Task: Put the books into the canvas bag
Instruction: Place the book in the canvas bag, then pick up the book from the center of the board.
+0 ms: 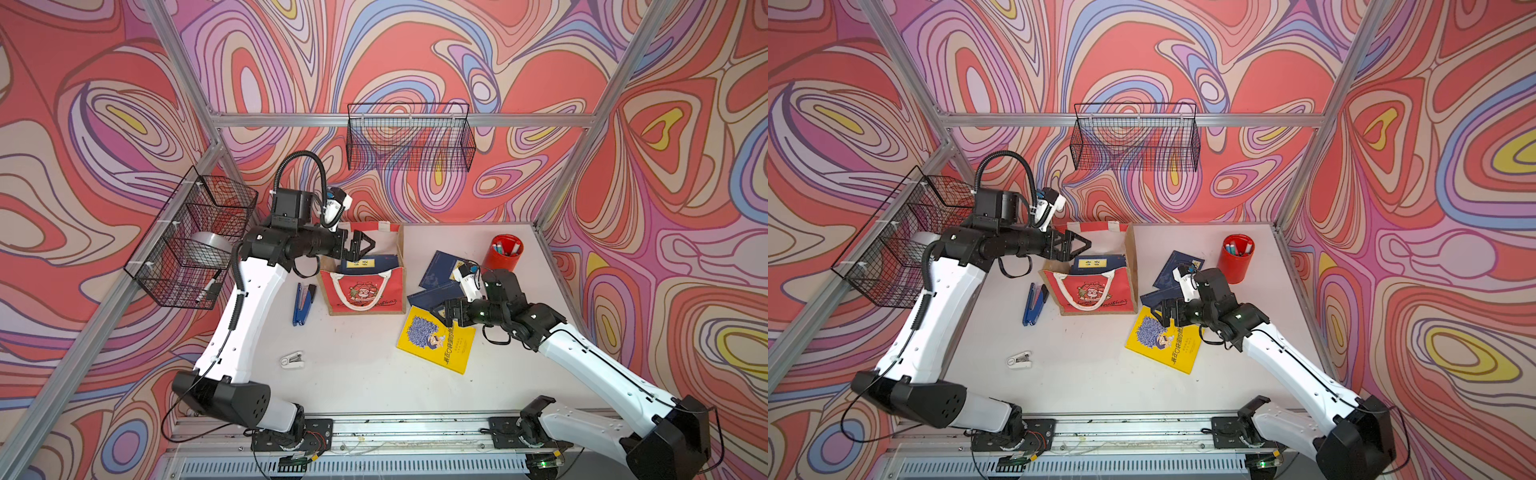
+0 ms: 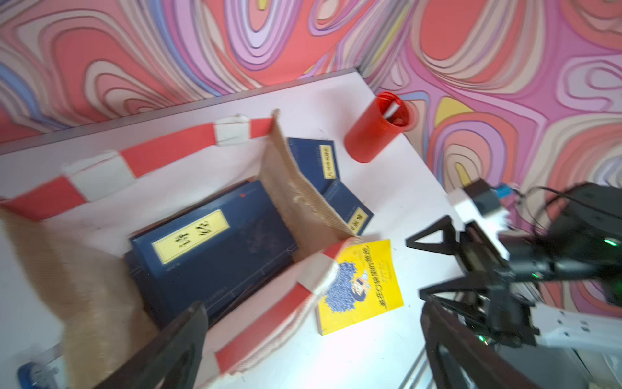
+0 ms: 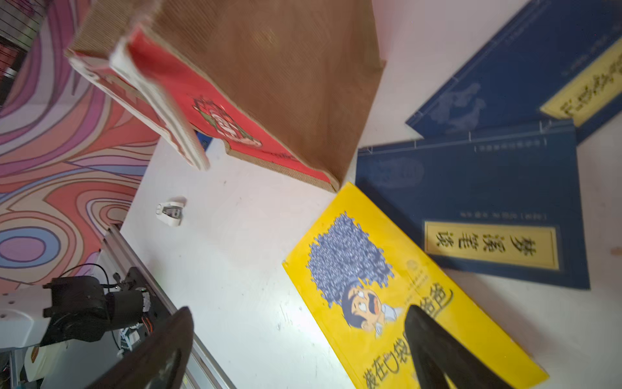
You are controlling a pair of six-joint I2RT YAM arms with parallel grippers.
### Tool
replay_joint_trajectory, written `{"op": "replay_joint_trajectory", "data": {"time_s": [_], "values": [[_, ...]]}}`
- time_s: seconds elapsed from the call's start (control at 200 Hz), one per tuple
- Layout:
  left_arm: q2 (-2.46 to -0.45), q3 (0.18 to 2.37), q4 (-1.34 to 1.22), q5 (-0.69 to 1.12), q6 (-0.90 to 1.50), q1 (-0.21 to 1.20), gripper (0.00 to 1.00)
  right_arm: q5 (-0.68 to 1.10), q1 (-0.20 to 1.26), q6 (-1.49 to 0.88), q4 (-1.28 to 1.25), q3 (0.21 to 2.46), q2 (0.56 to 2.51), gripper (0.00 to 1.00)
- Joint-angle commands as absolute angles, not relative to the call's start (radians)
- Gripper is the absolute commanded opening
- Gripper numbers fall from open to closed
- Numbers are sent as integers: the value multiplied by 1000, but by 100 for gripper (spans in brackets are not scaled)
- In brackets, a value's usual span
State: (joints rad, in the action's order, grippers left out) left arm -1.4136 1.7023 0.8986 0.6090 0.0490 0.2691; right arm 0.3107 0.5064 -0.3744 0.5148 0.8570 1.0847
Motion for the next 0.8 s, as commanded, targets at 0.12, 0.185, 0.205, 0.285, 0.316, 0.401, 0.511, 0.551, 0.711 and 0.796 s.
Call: {"op": "replay_joint_trajectory", "data": {"time_s": [0.12, 0.185, 0.205, 0.285, 0.316, 0.401, 0.511, 0.551, 0.711, 0.796], "values": [[-1242, 1327, 813, 730, 25, 472, 100, 204, 506, -485, 690, 744, 989, 98], [-1216, 1239, 770, 754, 43, 527, 100, 205, 505, -524, 704, 704, 991, 99], [-1216, 1220, 765, 755, 45, 542, 100, 208, 505, -540, 699, 692, 994, 98], [-1224, 1140, 716, 741, 72, 599, 100, 180, 501, -608, 699, 666, 1015, 98], [-1234, 1113, 691, 732, 84, 618, 100, 169, 500, -627, 697, 656, 1021, 98], [-1269, 1039, 578, 714, 138, 654, 100, 144, 500, -673, 662, 618, 1008, 98], [-1335, 968, 427, 664, 198, 688, 100, 126, 500, -706, 597, 550, 951, 98], [-1369, 963, 399, 651, 207, 694, 100, 118, 500, -711, 587, 531, 945, 98], [-1517, 919, 220, 589, 278, 698, 100, 154, 498, -741, 459, 456, 980, 98], [-1578, 907, 124, 577, 305, 698, 100, 161, 495, -746, 390, 428, 1009, 98]]}}
